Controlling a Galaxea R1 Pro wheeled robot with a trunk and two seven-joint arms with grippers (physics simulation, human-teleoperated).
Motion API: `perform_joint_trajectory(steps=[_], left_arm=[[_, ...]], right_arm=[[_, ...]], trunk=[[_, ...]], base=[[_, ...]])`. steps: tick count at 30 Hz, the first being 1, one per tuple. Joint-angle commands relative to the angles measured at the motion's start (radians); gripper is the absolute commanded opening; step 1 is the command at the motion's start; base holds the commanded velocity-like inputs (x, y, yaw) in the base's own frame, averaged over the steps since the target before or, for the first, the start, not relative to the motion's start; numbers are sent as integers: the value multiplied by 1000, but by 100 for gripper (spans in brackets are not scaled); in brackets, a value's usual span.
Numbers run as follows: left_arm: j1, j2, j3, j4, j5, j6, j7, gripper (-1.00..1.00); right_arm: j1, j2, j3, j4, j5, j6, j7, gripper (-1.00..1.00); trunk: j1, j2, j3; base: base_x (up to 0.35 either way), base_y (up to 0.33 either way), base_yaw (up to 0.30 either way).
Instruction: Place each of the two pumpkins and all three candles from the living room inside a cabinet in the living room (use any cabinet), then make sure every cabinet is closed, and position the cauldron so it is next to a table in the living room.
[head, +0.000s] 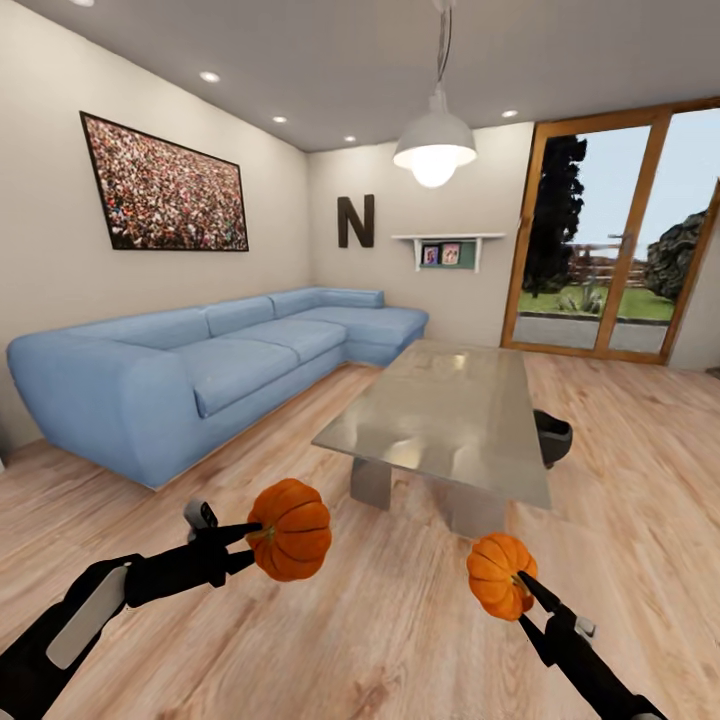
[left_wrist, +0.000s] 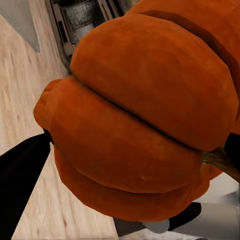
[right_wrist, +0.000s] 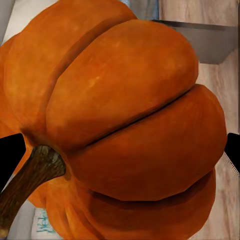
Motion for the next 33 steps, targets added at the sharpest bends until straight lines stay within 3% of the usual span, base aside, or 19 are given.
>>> perform_joint_trajectory(steps=[1,7,17,24,33], left_arm=[[-1,1,-2,0,8,4,-1,-100],[-1,1,-1,42,32,4,-1,-100],[-1,1,19,49,34,3,-1,-100],[-1,1,21,49,34,4,-1,-100],[-1,1,21,49,34,3,-1,-100]], right_arm=[[-1,0,-1,0,-12,12,1,-100],[-1,0,-1,0,-12,12,-1,-100],[-1,0,-1,0,-12,12,-2,-100],[-1,0,-1,0,-12,10,0,-100],[-1,2,-2,0,-13,4,-1,-100]], trunk=[[0,0,0],[0,0,4],[0,0,11],[0,0,15],[0,0,16]], base=[[0,0,-271],[0,0,-271],[0,-23,-271],[0,-221,-249],[0,-277,-21]])
